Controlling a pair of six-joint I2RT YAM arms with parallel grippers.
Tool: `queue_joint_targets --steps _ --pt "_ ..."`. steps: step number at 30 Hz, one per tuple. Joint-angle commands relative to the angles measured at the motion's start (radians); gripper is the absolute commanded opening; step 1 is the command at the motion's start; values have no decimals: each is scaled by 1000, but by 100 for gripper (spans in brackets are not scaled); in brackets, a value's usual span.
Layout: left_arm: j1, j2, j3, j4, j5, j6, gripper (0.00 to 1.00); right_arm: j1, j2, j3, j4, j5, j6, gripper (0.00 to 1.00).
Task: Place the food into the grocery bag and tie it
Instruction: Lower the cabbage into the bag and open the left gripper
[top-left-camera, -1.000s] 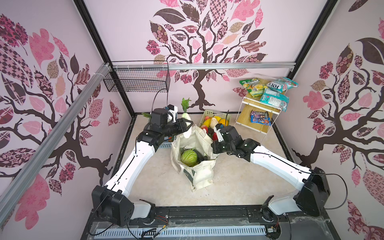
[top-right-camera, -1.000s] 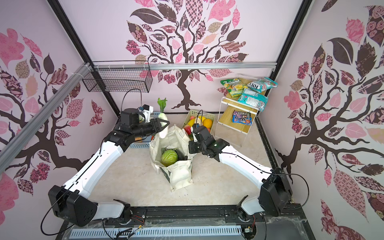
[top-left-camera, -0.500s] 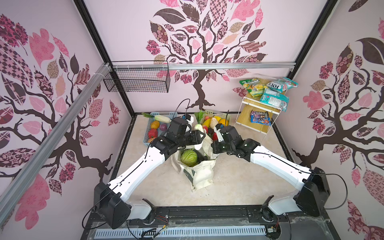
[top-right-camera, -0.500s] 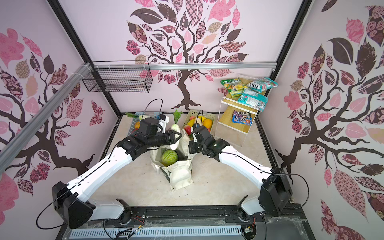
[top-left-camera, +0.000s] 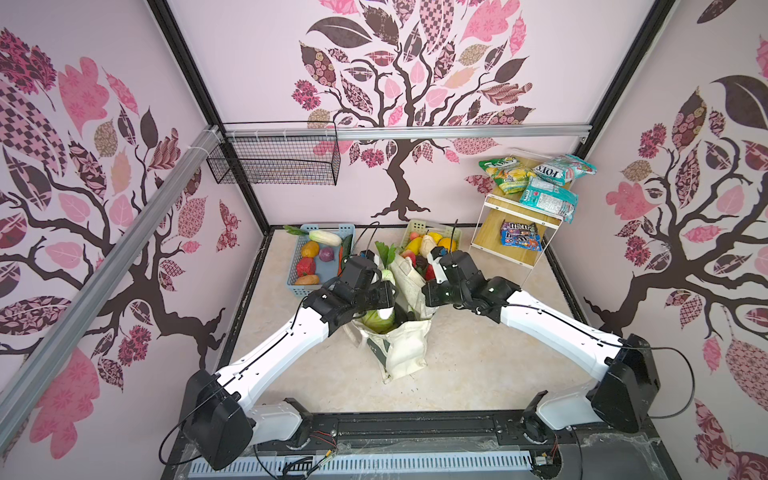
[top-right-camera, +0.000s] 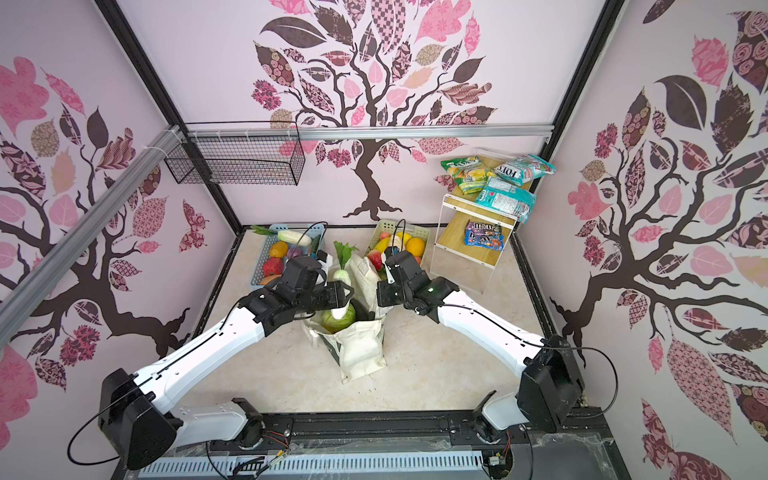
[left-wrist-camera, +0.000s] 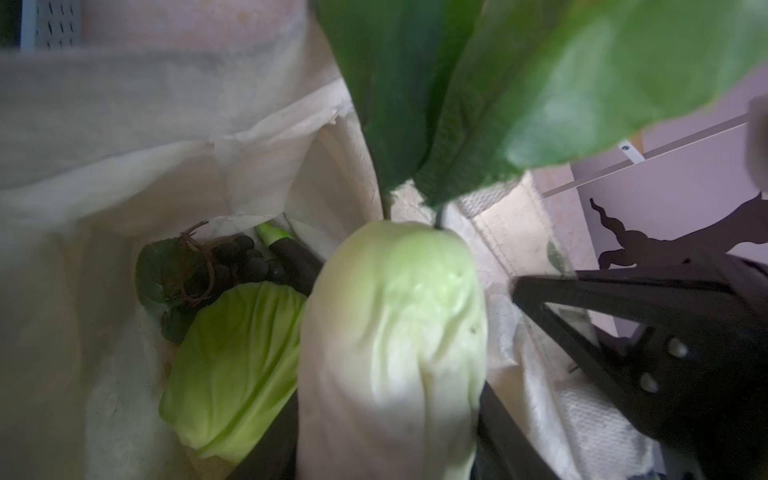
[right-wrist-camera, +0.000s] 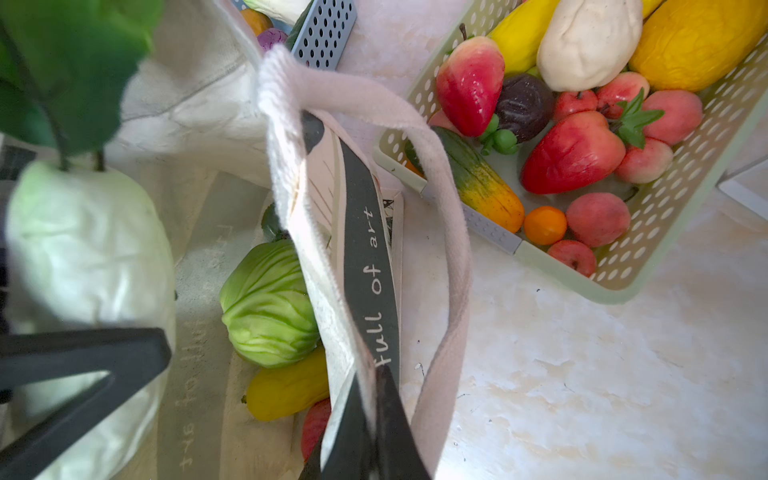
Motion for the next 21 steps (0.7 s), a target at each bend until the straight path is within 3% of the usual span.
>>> queue_joint_targets --steps 1,21 --pt "-6 -2 -47 13 -37 -11 50 -2 23 56 -5 3 -1 0" --pt "-30 120 -118 27 -66 -26 56 -3 35 57 1 2 -4 0"
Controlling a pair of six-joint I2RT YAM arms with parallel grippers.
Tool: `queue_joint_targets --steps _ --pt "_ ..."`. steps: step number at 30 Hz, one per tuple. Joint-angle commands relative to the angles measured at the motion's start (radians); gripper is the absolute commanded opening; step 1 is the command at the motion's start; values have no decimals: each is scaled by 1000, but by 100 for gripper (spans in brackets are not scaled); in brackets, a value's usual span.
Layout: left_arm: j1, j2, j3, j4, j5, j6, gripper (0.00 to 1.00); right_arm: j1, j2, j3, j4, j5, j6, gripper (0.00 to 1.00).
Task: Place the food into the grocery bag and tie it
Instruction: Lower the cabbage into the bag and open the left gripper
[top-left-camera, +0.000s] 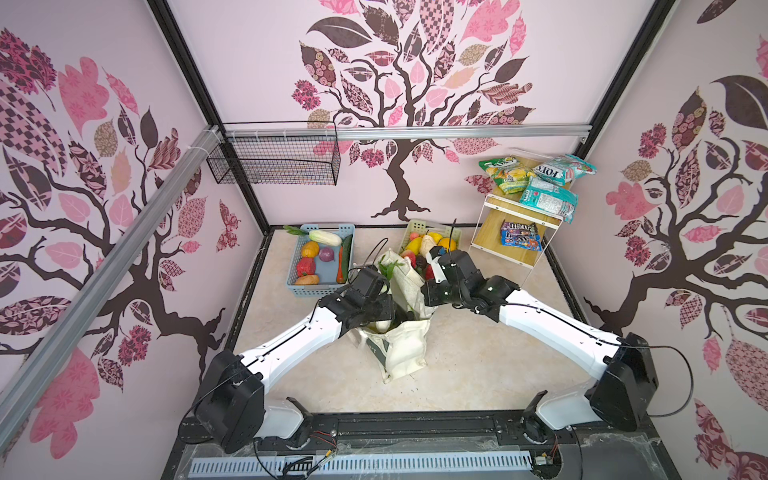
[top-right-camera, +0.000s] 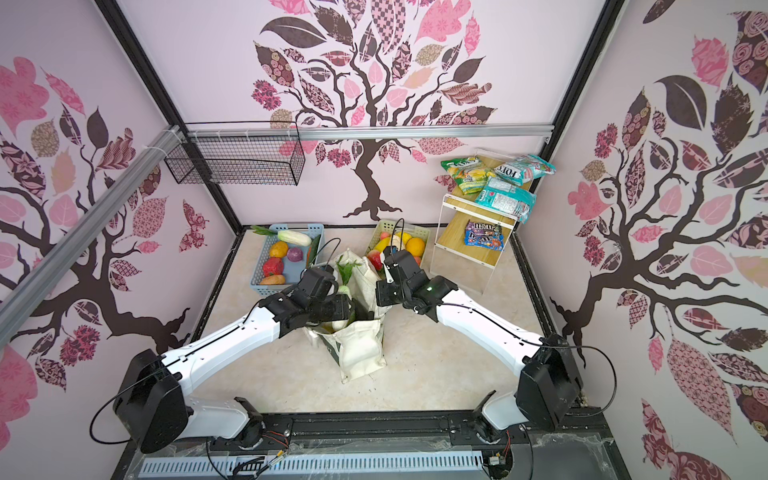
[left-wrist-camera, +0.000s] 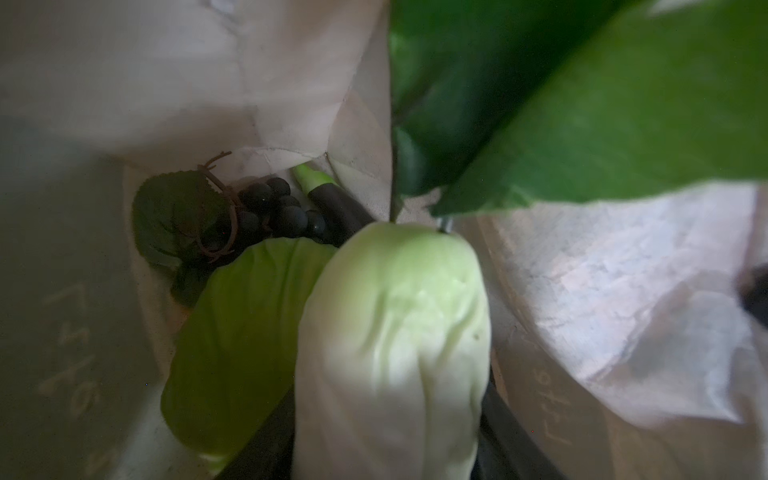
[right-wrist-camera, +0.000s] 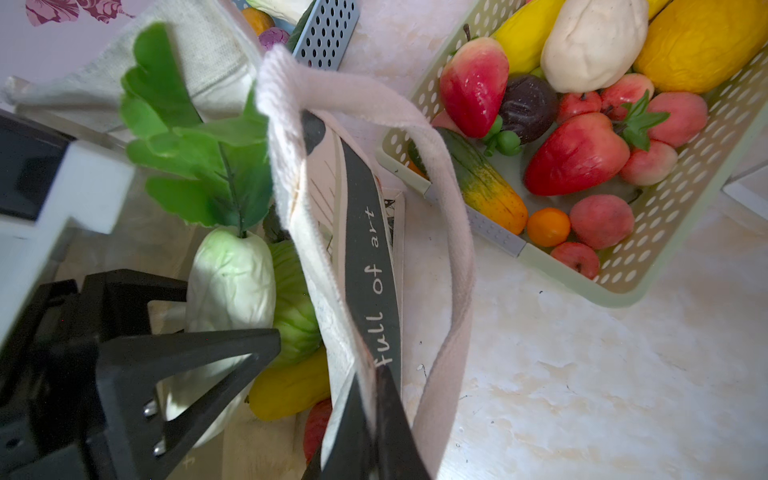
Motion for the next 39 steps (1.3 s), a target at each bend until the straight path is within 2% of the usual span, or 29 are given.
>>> queue_joint_targets --steps 1,5,18,31,39 --pt "-11 25 -44 12 -14 -14 56 -2 23 44 8 2 -5 0" --pt "-20 40 -54 16 -11 -19 59 -2 21 35 11 3 -7 0" --pt "-40 18 -2 -55 -55 -28 76 -2 11 17 19 6 -6 0" --pt "-39 -138 118 -154 -124 16 76 -2 9 2 25 4 -3 0" --pt "-39 -159 211 -281 -250 59 74 -3 11 7 26 0 -2 0"
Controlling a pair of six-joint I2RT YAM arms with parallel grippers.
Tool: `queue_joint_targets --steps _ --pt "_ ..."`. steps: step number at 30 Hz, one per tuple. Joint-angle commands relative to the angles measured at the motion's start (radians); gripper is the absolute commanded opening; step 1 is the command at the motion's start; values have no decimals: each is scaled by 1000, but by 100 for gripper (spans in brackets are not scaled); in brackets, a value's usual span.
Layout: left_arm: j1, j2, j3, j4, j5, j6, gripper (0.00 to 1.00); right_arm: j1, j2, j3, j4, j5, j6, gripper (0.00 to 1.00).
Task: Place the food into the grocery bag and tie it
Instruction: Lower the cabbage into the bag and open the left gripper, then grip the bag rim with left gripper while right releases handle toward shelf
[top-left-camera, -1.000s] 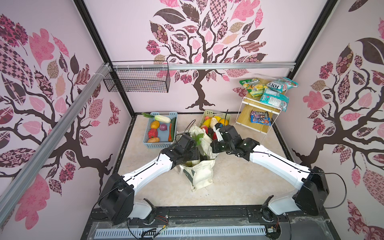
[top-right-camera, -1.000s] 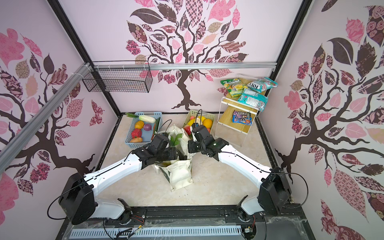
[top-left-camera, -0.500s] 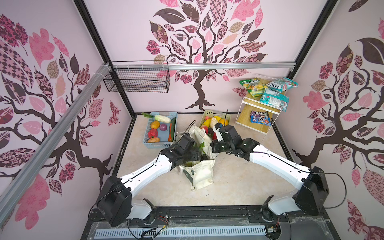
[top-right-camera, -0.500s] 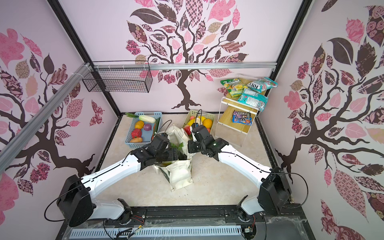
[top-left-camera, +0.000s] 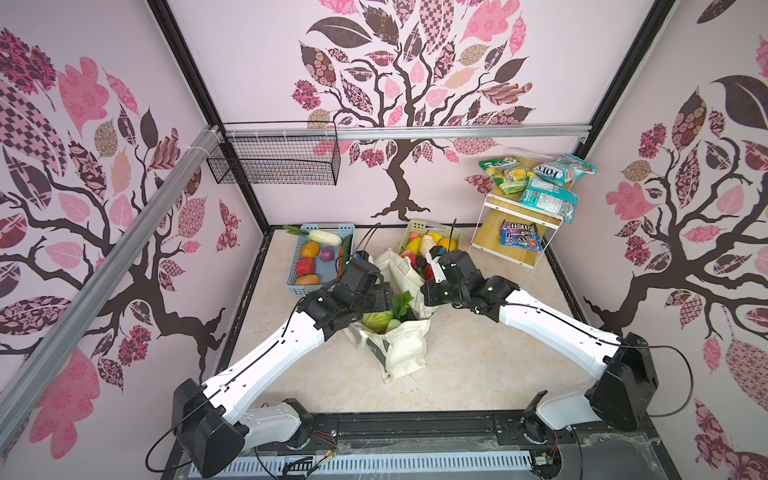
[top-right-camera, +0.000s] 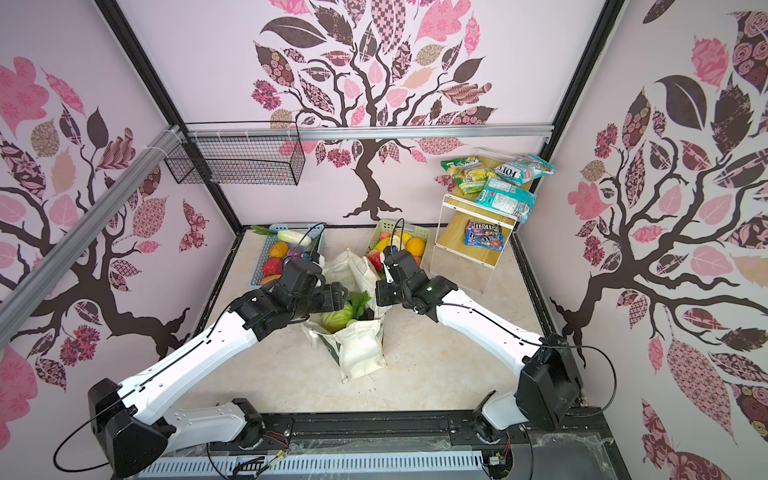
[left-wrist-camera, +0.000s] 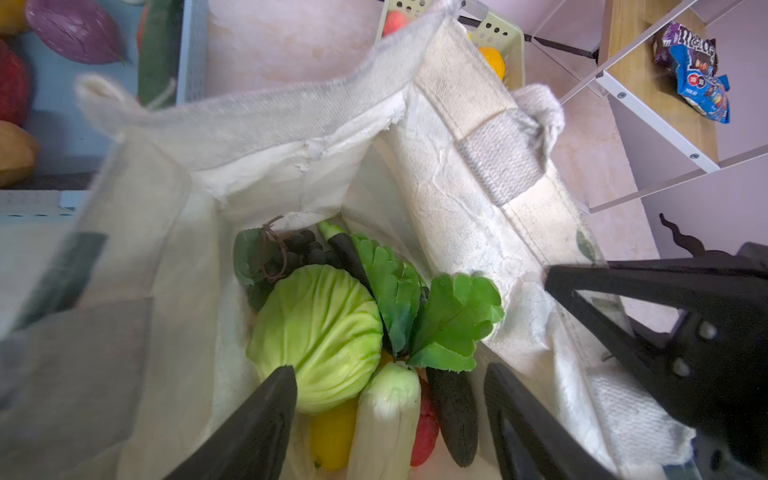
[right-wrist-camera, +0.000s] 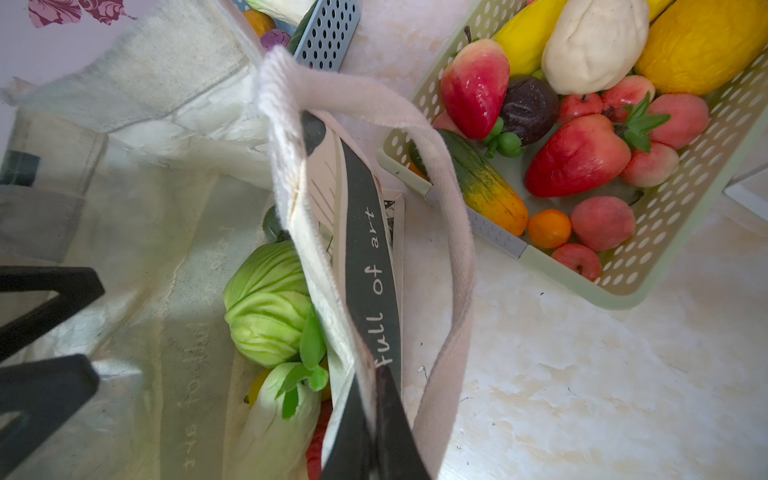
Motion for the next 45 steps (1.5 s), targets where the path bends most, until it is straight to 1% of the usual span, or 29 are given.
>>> queue_joint_targets --steps 1,9,13,17,20,23,26,30,33,36,40,45 --pt "-3 -15 51 -98 -101 37 74 -3 12 9 20 1 -2 0" --pt "-2 -30 117 -260 -300 74 73 -3 15 9 20 2 -1 0" --pt "-2 -49 81 -319 -342 56 71 -3 16 15 16 5 -5 0" --pt "-3 -80 7 -331 -344 26 69 -3 17 16 16 5 -3 0" --pt "-2 -97 -44 -308 -314 4 69 -3 17 15 21 -2 2 0" --pt "-2 -102 -90 -253 -260 -8 67 -3 12 11 23 -2 5 0" --pt "-2 -92 -108 -218 -227 -25 60 -3 6 4 23 5 5 0" --pt "-2 -89 -127 -170 -193 -36 46 -3 -9 -4 20 8 5 0" --pt "-2 -94 -131 -147 -173 -38 35 -3 -21 -4 18 -12 13 0" --pt "-2 -97 -129 -140 -168 -38 27 -4 -50 0 33 -49 35 6" --pt "-2 -99 -128 -145 -167 -34 11 -7 -85 41 -2 -34 32 24" --pt "-1 -109 -136 -139 -162 -33 10 -34 -130 71 -51 34 2 41"
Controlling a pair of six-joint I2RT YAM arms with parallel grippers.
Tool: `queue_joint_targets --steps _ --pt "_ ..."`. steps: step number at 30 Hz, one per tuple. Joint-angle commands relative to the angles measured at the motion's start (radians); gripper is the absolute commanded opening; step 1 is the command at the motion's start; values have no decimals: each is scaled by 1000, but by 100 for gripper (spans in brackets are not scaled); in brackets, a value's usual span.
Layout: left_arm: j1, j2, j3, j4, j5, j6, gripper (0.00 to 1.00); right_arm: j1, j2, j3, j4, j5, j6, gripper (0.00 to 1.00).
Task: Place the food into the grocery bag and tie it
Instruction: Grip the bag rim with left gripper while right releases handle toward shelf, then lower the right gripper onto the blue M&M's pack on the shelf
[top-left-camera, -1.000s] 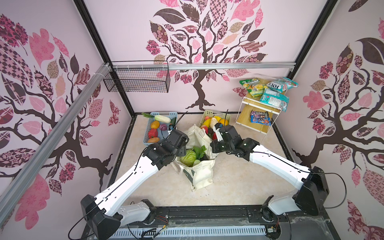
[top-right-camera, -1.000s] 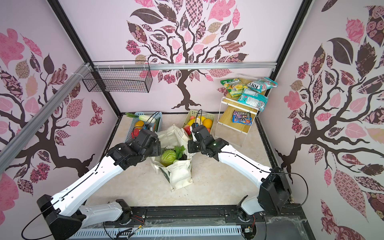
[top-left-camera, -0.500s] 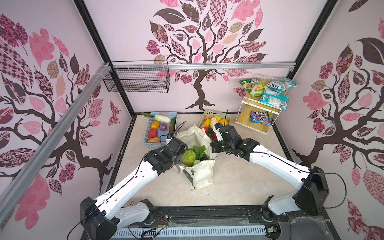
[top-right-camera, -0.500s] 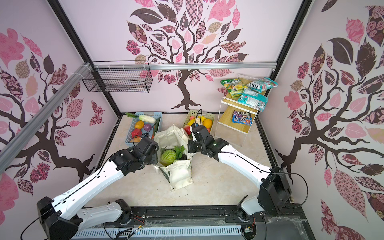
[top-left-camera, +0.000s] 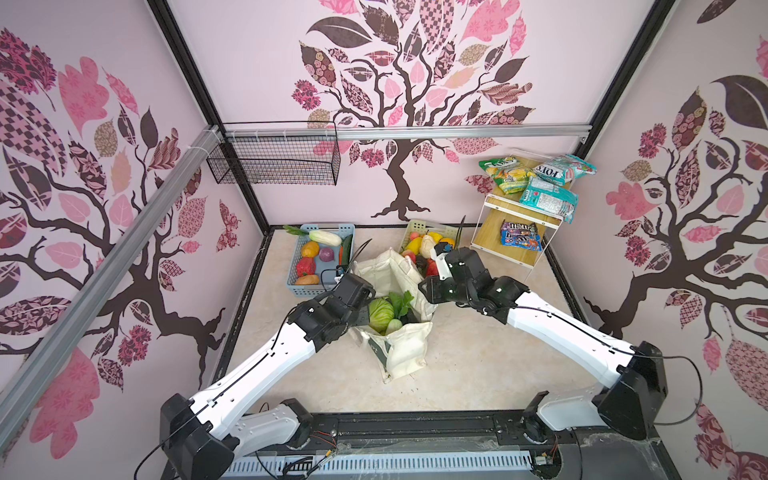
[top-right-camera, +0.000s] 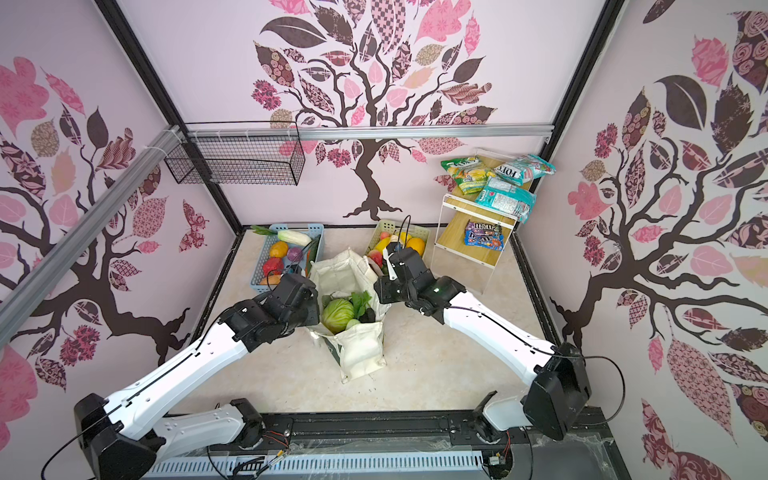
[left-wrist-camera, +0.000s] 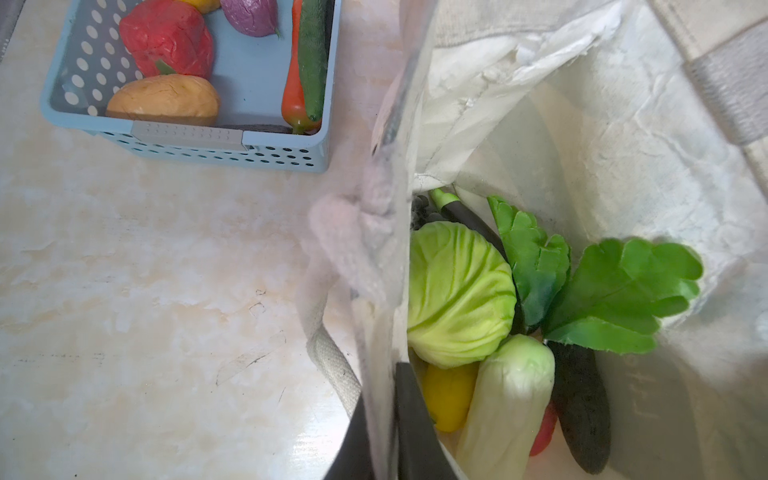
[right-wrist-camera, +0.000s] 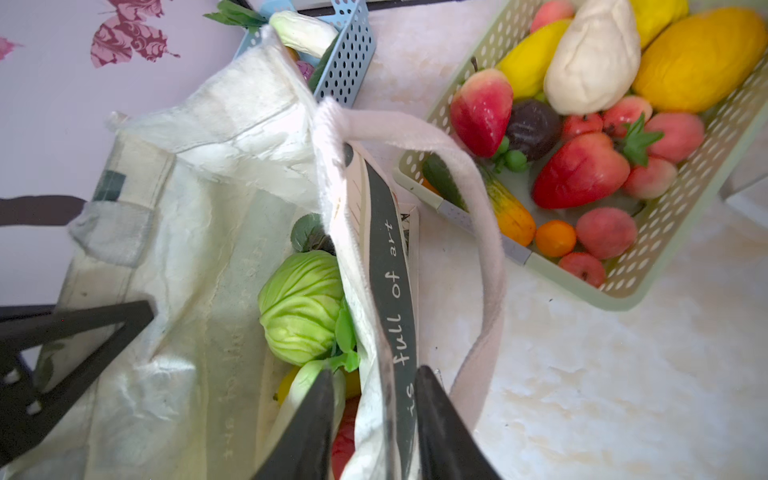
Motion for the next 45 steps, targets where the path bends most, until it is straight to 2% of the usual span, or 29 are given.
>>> queue_joint_targets --steps 1,4,8,11,15,17,20,27,35,45 --pt "-1 -18 -30 20 17 6 10 -33 -70 59 -50 71 -25 45" --pt "-2 -17 -29 21 23 11 10 -73 -80 69 -89 159 -75 53" --pt "-2 -26 -24 24 35 17 10 -139 -64 106 -156 339 -173 58" --pt "-1 -32 -19 24 37 24 10 -193 -29 111 -173 481 -238 57" --pt "-1 -31 -17 29 42 34 10 -206 40 106 -153 711 -326 56" --pt "-1 -27 -13 28 51 40 10 -215 80 96 -110 823 -371 55" --pt "-2 -26 -9 26 63 48 10 -236 118 58 -2 921 -445 54" --pt "-1 -49 -23 35 69 53 11 -283 162 4 213 962 -571 50" --pt "0 -62 -40 49 77 45 11 -360 246 48 239 873 -548 47" --pt "-2 -62 -43 60 85 44 11 -409 314 74 294 872 -552 44"
